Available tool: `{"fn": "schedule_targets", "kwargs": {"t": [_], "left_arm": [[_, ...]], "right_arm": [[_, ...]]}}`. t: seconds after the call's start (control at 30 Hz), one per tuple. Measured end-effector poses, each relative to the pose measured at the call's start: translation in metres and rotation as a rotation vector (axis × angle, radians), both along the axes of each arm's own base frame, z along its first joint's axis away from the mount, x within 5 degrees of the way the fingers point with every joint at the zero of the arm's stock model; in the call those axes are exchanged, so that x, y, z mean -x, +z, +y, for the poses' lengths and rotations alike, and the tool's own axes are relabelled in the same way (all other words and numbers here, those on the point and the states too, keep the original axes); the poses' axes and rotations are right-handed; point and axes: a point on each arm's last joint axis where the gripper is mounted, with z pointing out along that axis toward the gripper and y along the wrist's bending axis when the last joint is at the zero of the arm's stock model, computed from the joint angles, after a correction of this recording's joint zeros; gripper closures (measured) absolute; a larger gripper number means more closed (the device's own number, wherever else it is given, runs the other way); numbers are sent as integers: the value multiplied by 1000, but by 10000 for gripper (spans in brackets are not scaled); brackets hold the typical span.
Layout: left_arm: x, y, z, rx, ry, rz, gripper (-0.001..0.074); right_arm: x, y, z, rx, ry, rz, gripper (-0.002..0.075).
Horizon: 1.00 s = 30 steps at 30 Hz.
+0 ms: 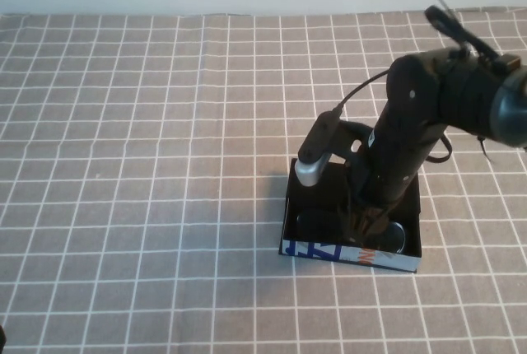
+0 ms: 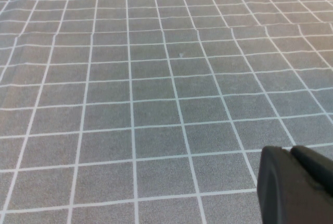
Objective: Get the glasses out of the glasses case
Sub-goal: Pick up the glasses from the glasses case
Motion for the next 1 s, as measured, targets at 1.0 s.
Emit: {"fn": "schedule_targets", "kwargs": {"t": [1.0], "left_arm": [[0, 0, 0, 0, 0, 0, 740]], "right_arm": [[-4, 54, 2, -15, -74, -12, 724]]}}
